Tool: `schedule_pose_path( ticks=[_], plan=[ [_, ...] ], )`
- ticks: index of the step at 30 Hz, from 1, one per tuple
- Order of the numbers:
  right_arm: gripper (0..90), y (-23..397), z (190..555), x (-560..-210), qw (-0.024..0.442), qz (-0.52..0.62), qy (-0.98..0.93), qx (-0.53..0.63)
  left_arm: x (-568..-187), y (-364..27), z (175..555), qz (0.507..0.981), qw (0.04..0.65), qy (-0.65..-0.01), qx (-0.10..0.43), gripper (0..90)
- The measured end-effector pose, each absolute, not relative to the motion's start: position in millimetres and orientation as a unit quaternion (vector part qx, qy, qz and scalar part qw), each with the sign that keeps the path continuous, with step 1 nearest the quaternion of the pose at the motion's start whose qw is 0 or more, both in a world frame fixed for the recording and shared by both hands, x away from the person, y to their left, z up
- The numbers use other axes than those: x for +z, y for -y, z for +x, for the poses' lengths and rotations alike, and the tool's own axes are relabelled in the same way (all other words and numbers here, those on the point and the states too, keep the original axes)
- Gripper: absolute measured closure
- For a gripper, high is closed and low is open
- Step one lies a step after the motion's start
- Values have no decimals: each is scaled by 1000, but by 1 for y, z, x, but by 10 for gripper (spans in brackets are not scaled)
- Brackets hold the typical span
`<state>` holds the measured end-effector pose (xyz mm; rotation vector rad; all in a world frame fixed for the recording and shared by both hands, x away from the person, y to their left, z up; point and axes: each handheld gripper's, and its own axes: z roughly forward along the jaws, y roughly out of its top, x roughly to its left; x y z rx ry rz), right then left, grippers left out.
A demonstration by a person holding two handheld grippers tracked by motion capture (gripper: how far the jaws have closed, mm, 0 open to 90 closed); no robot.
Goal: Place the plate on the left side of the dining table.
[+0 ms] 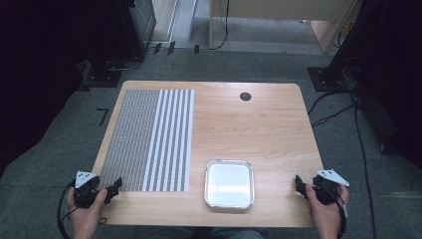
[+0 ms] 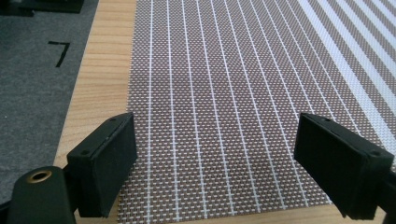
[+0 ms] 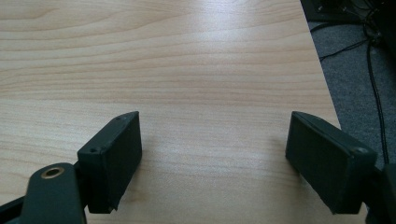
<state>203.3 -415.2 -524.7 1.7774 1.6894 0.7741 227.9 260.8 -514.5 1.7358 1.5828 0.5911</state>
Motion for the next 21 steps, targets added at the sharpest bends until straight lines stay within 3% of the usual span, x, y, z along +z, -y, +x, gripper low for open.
schedule_pose_path(
  ticks=[21],
  plan=[
    [235, 389, 199, -499, 284, 664, -600, 344, -494, -228, 220, 671, 389, -587, 235, 104]
  ],
)
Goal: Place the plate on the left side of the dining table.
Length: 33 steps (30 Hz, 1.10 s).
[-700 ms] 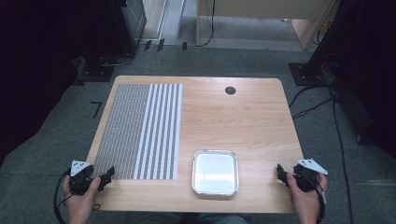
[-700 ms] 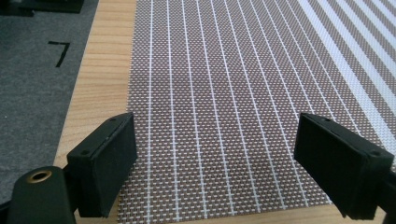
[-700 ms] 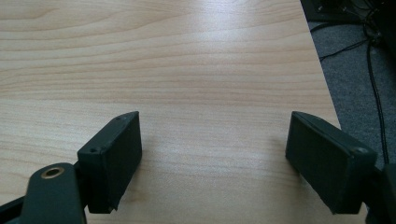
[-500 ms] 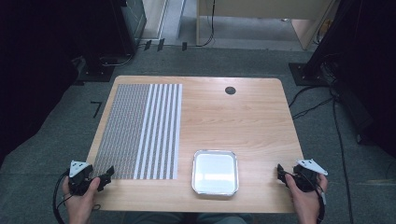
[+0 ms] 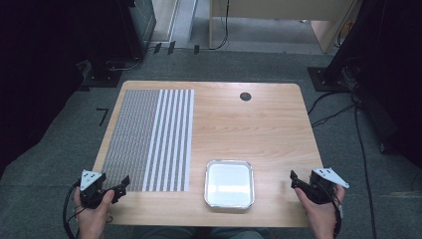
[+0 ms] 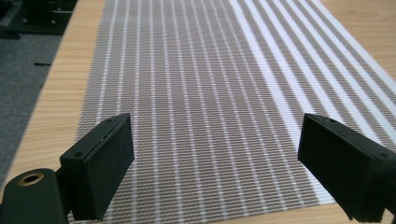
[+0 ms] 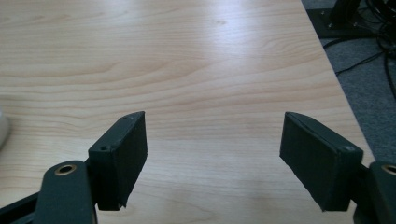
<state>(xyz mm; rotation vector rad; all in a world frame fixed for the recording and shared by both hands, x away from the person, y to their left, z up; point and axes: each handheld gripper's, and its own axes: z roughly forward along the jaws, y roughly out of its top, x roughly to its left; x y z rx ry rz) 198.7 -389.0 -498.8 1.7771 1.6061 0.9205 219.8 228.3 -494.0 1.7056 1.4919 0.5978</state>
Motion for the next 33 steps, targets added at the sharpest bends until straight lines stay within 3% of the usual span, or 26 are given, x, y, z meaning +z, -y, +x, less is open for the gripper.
schedule_pose_path(
  ticks=[15, 33],
  plan=[
    [234, 366, 195, -485, 275, 647, -600, 383, -489, -186, 218, 681, 414, -562, 220, 105],
    [352, 331, 195, -483, 269, 622, -608, 414, -486, -140, 214, 695, 434, -534, 209, 140]
  ],
)
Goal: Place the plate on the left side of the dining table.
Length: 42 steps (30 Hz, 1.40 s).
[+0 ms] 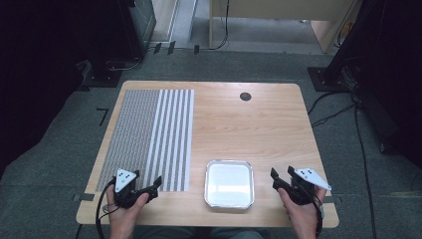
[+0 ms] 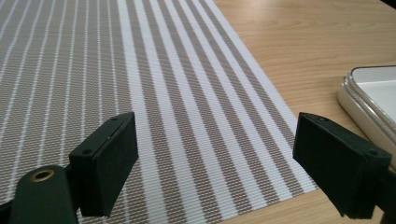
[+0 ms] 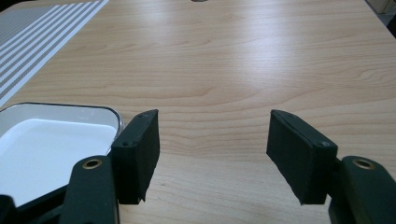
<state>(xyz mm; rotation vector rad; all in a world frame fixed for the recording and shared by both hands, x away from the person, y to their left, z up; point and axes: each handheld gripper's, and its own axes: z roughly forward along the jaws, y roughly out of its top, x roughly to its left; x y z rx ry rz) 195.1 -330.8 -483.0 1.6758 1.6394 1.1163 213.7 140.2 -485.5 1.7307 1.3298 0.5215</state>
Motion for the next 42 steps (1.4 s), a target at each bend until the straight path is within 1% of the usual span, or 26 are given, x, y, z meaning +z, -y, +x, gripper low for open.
schedule_pose_path(
  ticks=[10, 12, 15, 20, 21, 22, 25, 32, 36, 40, 42],
  plan=[
    [402, 320, 196, -485, 269, 617, -602, 430, -487, -118, 215, 704, 438, -519, 207, 144],
    [455, 318, 196, -485, 270, 611, -603, 435, -488, -115, 215, 707, 438, -518, 199, 144],
    [473, 315, 196, -485, 265, 608, -604, 441, -488, -111, 215, 707, 446, -516, 185, 144],
    [542, 311, 196, -484, 241, 607, -605, 456, -488, -100, 215, 708, 453, -515, 170, 145],
    [542, 311, 196, -484, 241, 607, -605, 456, -488, -100, 215, 708, 453, -515, 170, 145],
    [548, 310, 196, -484, 229, 607, -603, 464, -489, -95, 215, 710, 455, -513, 164, 145],
    [544, 308, 197, -485, 212, 604, -604, 475, -491, -89, 216, 713, 456, -509, 159, 148],
    [516, 303, 199, -488, 204, 603, -613, 469, -494, -76, 217, 717, 455, -506, 151, 148],
    [500, 300, 200, -489, 200, 602, -617, 467, -495, -68, 217, 719, 461, -501, 138, 148],
    [518, 296, 200, -491, 198, 598, -621, 468, -495, -63, 216, 720, 464, -499, 132, 154],
    [552, 294, 200, -490, 203, 594, -621, 470, -495, -59, 214, 721, 464, -497, 131, 162]
  ],
)
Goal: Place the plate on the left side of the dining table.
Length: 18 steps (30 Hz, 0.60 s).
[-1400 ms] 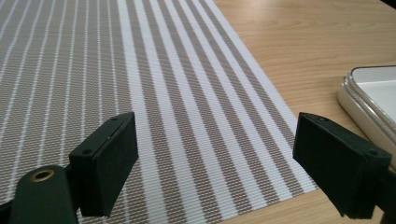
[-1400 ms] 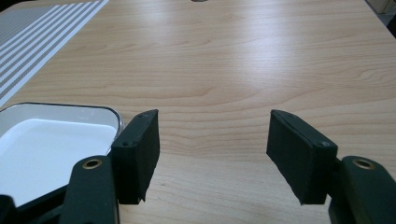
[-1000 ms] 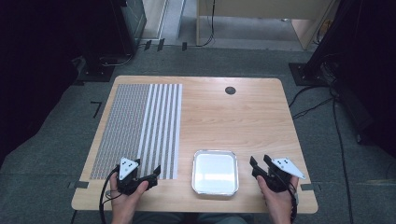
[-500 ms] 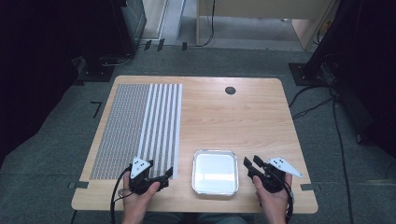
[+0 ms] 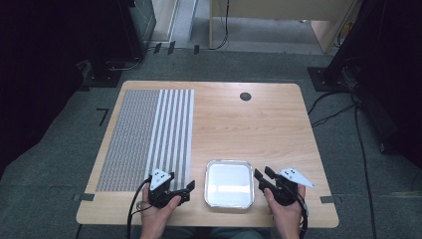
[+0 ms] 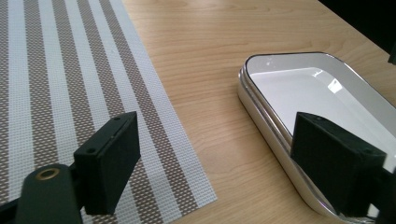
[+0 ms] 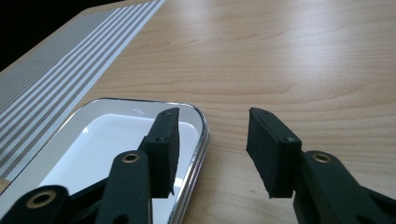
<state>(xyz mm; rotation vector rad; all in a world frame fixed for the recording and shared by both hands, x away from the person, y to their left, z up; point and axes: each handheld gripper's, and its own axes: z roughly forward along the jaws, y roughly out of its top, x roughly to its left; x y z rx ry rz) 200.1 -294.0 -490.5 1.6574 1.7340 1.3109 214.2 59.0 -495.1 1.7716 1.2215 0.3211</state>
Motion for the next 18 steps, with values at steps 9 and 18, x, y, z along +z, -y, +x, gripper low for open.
schedule_pose_path(
  ticks=[9, 18],
  plan=[
    [708, 298, 203, -497, 176, 582, -615, 503, -496, -42, 207, 730, 463, -488, 123, 307],
    [771, 296, 206, -501, 140, 598, -593, 521, -496, -30, 202, 736, 469, -475, 110, 455]
  ],
)
